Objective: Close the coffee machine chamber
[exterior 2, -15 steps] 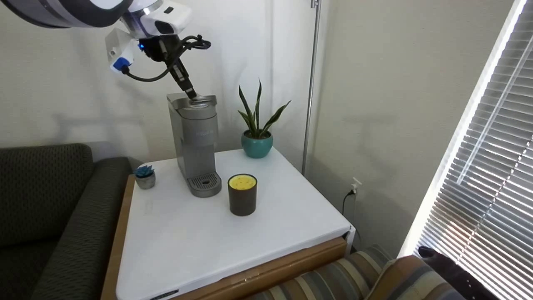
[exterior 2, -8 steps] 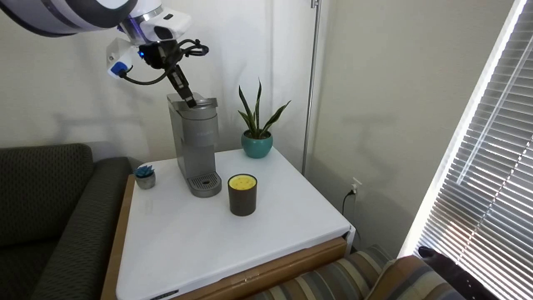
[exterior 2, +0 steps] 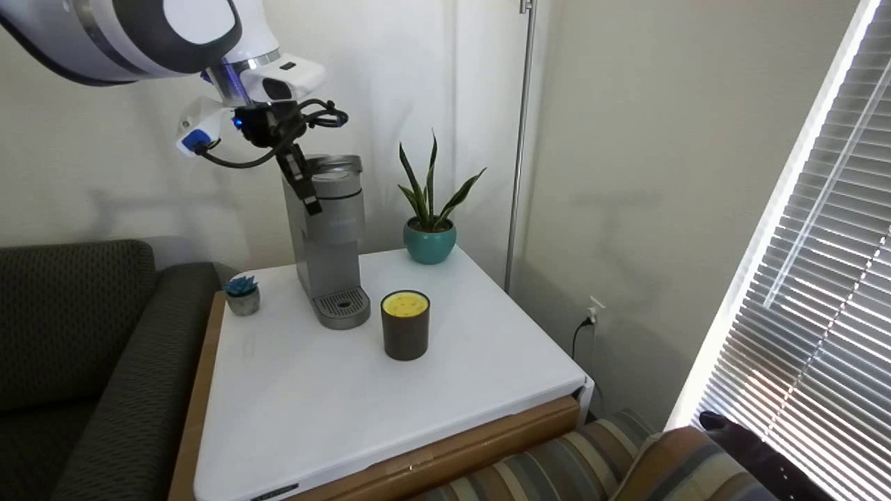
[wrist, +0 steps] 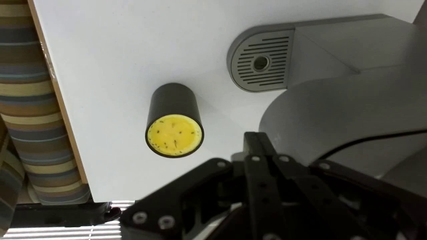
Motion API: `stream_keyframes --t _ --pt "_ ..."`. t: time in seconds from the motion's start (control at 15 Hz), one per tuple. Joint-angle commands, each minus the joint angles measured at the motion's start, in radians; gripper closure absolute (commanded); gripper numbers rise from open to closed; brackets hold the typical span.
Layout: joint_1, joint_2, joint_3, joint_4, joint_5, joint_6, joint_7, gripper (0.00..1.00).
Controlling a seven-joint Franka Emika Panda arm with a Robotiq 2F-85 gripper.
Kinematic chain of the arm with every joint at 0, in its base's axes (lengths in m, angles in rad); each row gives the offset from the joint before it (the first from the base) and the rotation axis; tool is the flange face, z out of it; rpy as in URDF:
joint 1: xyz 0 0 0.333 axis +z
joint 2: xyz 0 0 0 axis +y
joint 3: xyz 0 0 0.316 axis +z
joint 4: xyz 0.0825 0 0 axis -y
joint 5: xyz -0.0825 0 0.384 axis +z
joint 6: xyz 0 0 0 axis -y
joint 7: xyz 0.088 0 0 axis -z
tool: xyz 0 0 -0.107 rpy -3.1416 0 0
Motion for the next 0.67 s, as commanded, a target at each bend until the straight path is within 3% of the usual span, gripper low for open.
stream_keyframes --t 0.0,0.2,0.6 --pt "-0.027 0.02 0.025 0.018 -0.02 -0.039 0.009 1.0" --pt "-0.012 -0.015 0.014 0.022 -0.05 -0.051 0.024 1.0" --pt "0.001 -0.112 0.01 0.035 -0.242 -0.071 0.138 1.0"
